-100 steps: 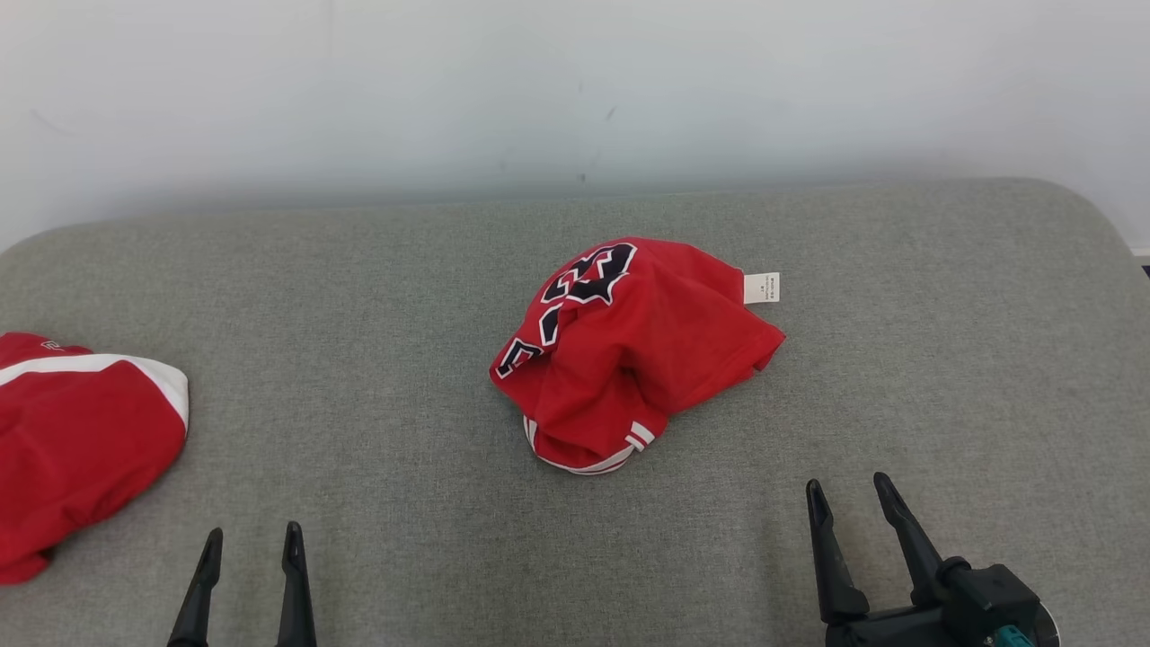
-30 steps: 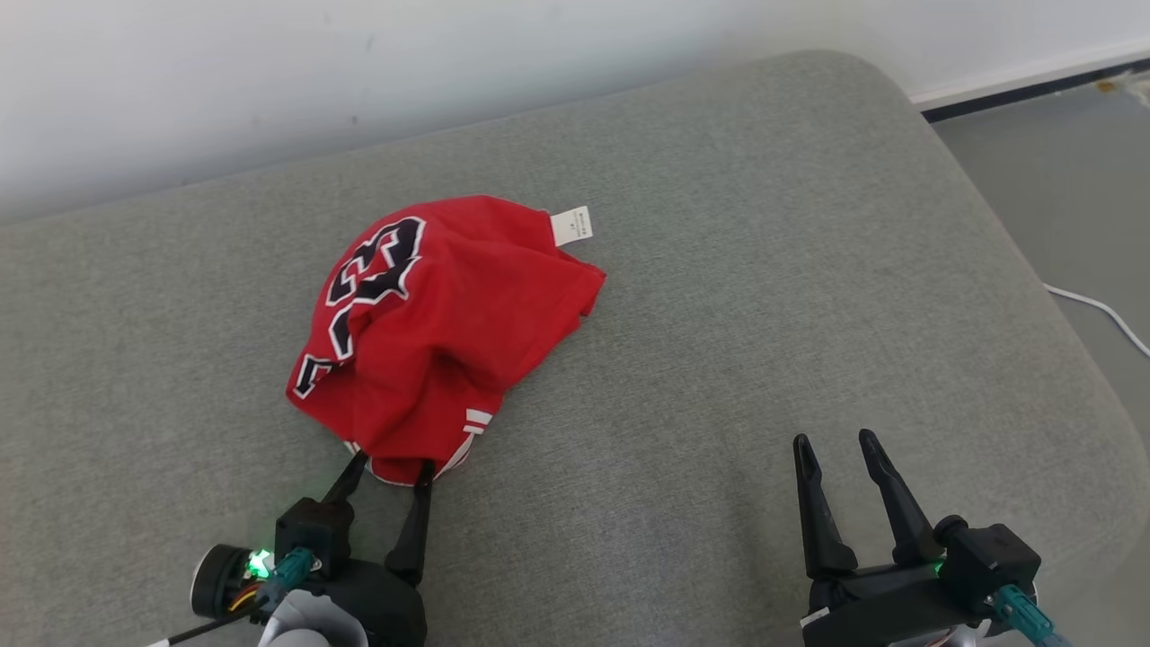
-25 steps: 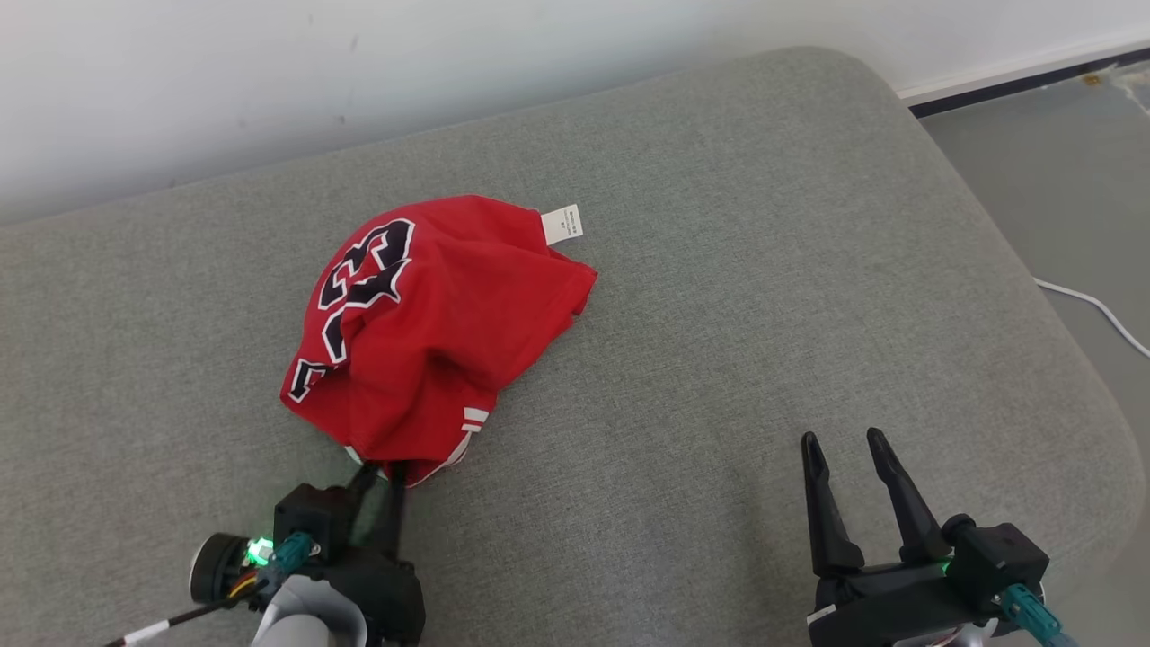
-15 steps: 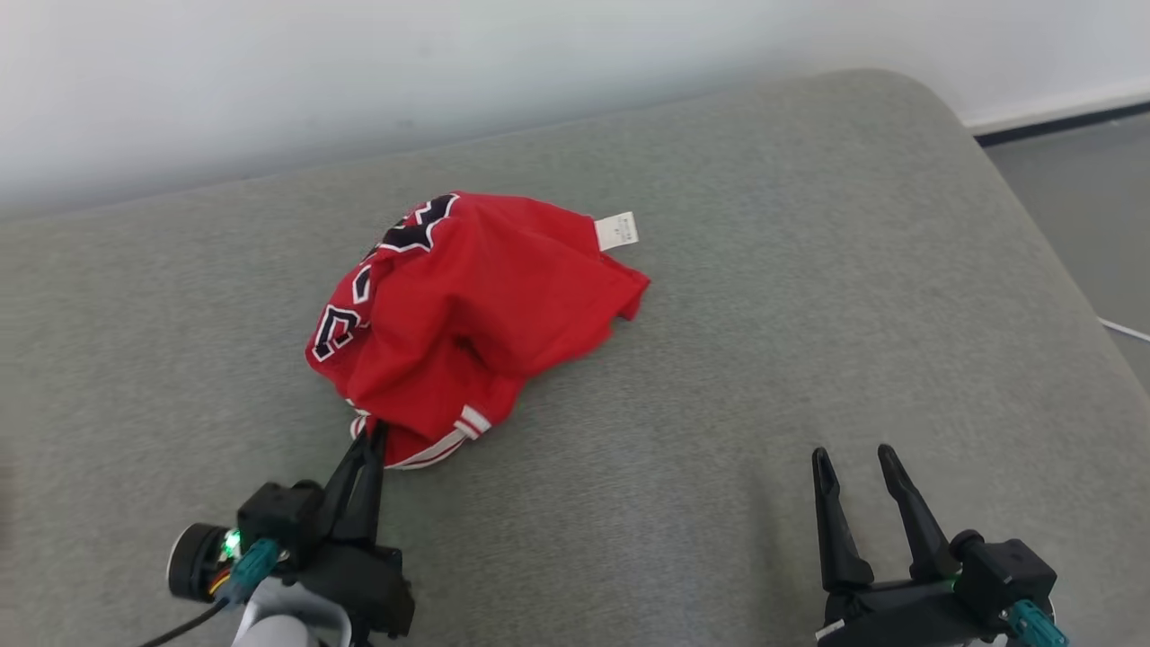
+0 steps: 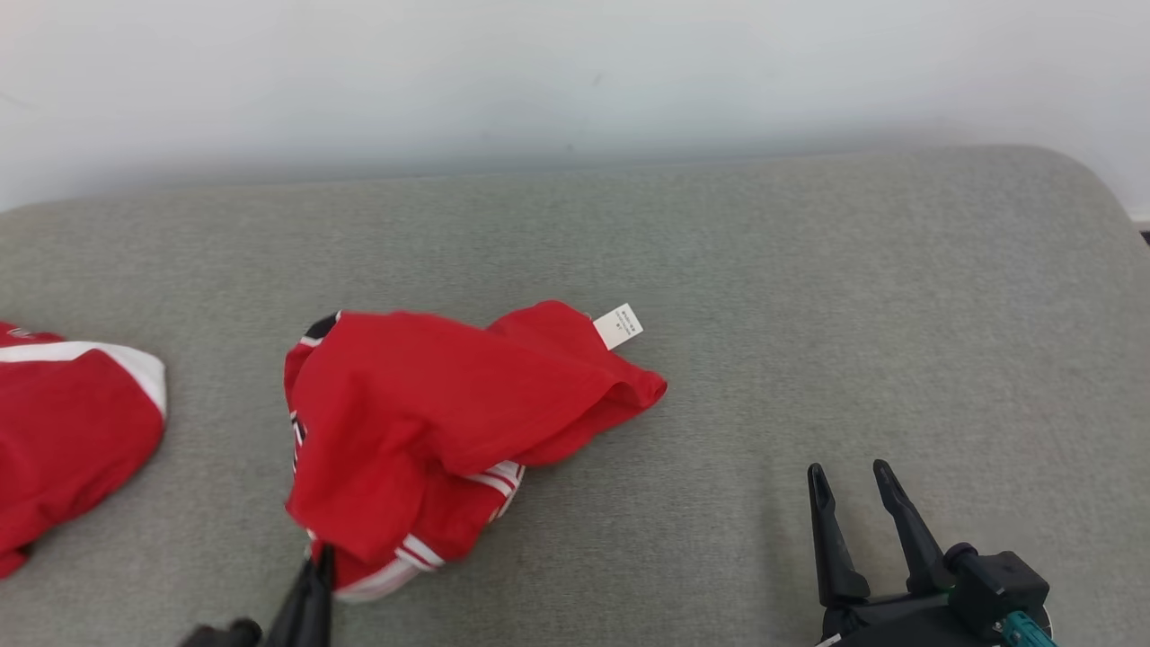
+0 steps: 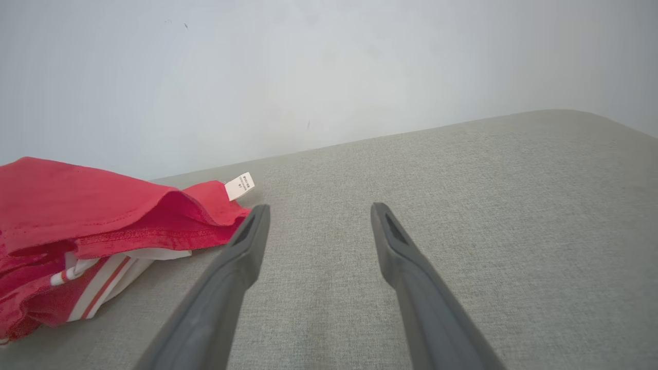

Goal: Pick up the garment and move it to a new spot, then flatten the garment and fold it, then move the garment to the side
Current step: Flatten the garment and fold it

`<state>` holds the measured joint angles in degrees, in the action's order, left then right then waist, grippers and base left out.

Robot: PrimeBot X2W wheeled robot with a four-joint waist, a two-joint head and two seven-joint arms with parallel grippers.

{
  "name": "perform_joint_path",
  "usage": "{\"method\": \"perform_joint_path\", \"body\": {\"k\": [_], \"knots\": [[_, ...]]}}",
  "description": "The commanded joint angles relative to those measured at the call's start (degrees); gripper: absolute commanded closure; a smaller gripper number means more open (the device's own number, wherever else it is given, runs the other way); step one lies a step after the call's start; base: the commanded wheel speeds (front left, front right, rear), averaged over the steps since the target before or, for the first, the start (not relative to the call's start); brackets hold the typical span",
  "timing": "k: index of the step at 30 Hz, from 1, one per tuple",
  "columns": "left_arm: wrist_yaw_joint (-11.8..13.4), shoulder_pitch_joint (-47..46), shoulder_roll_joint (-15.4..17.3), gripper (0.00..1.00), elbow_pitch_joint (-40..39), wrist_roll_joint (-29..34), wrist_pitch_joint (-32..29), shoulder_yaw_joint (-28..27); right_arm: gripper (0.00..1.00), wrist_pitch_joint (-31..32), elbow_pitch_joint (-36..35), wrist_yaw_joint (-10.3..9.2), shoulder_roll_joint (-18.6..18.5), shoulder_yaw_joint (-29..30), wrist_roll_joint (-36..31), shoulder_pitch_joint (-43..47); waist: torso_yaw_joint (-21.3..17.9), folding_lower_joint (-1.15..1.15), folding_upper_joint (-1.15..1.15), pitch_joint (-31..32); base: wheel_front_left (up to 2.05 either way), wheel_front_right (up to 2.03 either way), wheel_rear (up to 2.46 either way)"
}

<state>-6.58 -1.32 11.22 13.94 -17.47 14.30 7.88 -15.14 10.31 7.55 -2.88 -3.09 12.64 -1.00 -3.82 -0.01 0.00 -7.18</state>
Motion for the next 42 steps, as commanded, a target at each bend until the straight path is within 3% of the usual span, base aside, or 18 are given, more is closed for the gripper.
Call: {"method": "perform_joint_path", "body": {"k": [1,8,9,10,33,42], "knots": [[0.4,1.8,-0.6,1.0,-0.6,-0.6,-0.5,0.0,0.0,-0.1,0.1,-0.13,0.0,0.0,-0.2,0.7,2.3,0.01,0.0,1.2,0.0,0.0,0.0],[0.7,5.0,-2.1,1.0,2.9,-1.5,-0.3,1.4,0.0,-0.1,0.6,-0.13,0.0,-0.6,-0.5,1.1,2.3,0.01,0.0,1.5,0.0,0.0,0.0],[1.0,4.2,-2.6,0.22,3.2,-1.0,0.1,1.4,0.0,-0.1,0.7,-0.13,0.0,-0.5,-0.7,1.1,2.2,0.01,0.0,1.6,0.0,0.0,0.0],[0.9,3.8,-2.9,0.0,3.3,-1.1,0.4,1.2,0.0,-0.1,0.6,-0.13,0.0,-0.4,-0.8,1.1,2.1,0.01,0.0,1.7,0.0,0.0,0.0],[4.0,5.0,-8.1,0.0,-13.1,5.1,0.9,-14.5,0.0,-0.1,0.4,-0.13,0.0,0.0,-1.0,1.1,2.1,0.01,0.0,1.8,0.0,0.0,0.0],[4.6,6.1,-8.4,0.0,-12.9,6.8,0.9,-13.9,0.0,-0.1,1.0,-0.13,0.0,-2.4,0.2,0.6,3.7,0.01,0.0,1.5,0.0,0.0,0.0]]}}
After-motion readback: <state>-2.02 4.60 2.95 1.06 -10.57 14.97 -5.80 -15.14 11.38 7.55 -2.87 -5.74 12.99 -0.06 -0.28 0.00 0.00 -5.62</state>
